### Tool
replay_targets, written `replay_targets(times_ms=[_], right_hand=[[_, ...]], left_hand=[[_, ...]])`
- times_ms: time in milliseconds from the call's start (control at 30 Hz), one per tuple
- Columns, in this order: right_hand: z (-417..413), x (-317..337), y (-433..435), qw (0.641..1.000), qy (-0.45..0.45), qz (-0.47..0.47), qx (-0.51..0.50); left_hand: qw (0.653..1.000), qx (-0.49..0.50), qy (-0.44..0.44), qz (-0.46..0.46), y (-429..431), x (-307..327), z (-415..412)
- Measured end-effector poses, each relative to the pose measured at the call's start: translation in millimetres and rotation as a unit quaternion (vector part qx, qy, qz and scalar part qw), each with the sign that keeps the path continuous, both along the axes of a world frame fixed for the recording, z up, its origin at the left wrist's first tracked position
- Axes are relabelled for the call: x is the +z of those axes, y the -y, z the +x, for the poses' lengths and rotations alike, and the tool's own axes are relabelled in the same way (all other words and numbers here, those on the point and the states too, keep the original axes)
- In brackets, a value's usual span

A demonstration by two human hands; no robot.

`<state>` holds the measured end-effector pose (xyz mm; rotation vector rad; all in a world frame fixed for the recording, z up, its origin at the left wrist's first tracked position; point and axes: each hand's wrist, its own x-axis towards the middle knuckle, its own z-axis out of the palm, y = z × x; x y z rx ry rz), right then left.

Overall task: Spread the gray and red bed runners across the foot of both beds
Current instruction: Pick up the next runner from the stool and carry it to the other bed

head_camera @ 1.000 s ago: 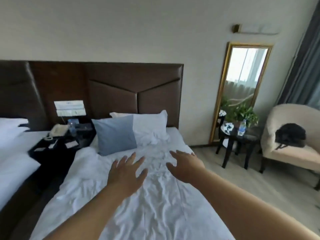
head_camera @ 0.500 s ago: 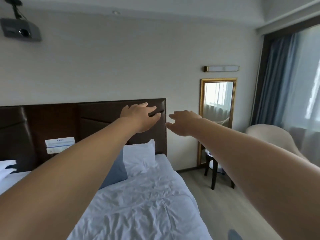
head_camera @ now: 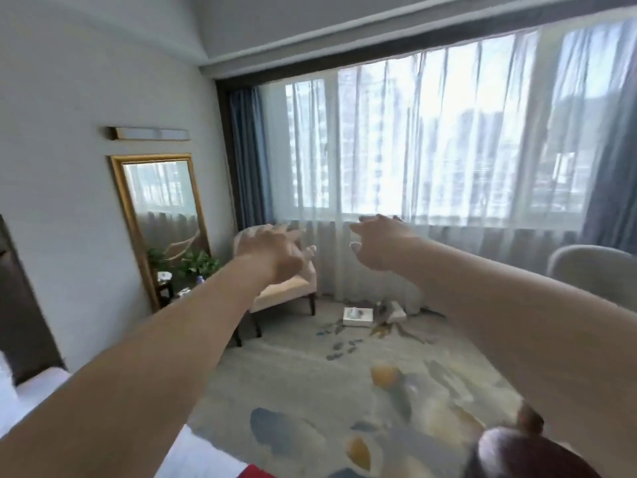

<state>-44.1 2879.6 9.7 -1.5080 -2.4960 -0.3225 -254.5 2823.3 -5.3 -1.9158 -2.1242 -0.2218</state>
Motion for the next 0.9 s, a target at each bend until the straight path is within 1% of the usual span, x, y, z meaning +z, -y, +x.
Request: replay_targets(times_ms=[67, 133, 233, 300, 433, 567, 633, 733, 800, 900], right_hand=[[73, -6, 0, 0.998, 0.003, -0.014, -0.069], [135, -8, 4, 0.991, 0.002, -0.029, -0.129], [205, -12, 5, 0.98, 0.009, -0.051, -0.195], [245, -15, 3, 0.972, 0.007, -0.059, -0.227], [303, -29, -18, 0.965, -0.001, -0.06, -0.256], [332, -69, -46, 0.967, -0.023, -0.064, -0.245], [336, -109, -57, 0.968, -0.04, -0.083, -0.233], [331, -203, -63, 0.967, -0.047, -0.132, -0.213], [329, -281, -63, 0.964, -0.054, -0.172, -0.194], [327, -418, -68, 0.953, -0.066, -0.245, -0.167]], left_hand=[[0.998, -0.061, -0.01, -0.011, -22, -9, 67], [0.994, -0.112, 0.001, -0.017, -41, -14, 125], [0.984, -0.175, 0.015, -0.016, -63, -23, 199], [0.979, -0.201, 0.006, -0.019, -74, -30, 240], [0.974, -0.224, -0.001, -0.013, -97, -40, 299], [0.974, -0.226, 0.014, -0.02, -119, -68, 330], [0.975, -0.217, 0.022, -0.049, -131, -102, 339], [0.972, -0.195, 0.026, -0.129, -143, -186, 351], [0.961, -0.21, 0.008, -0.177, -150, -262, 358], [0.936, -0.267, -0.053, -0.223, -161, -400, 363]])
